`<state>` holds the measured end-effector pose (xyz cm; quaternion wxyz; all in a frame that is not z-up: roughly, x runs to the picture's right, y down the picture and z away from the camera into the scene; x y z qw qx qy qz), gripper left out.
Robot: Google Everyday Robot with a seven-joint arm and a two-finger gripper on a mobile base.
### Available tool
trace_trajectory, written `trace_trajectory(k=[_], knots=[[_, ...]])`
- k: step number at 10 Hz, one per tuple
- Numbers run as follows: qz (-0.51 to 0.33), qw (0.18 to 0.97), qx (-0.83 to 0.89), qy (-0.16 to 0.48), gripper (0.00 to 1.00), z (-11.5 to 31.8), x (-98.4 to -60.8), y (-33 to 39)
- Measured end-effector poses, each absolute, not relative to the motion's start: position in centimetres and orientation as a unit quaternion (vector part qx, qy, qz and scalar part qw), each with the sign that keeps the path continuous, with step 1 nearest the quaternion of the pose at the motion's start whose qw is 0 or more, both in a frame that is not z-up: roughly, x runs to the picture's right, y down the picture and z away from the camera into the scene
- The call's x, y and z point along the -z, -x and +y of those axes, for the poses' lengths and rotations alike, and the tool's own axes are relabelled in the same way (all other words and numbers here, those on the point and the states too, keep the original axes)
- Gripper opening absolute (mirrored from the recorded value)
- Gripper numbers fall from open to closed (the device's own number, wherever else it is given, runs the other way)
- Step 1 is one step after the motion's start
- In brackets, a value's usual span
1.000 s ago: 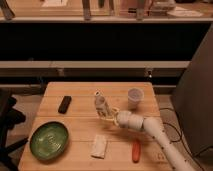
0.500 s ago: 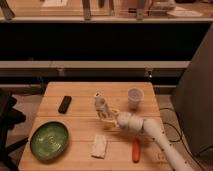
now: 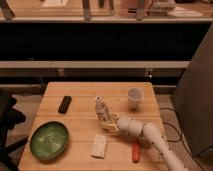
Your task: Stand the bottle upright
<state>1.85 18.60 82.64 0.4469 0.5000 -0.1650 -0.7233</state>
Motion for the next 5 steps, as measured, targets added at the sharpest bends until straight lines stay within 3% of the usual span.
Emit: trace_trajectory(k=[5], knots=[[-0.166, 0.455, 0.716, -0.503, 0.00, 19.49, -83.01, -1.70]])
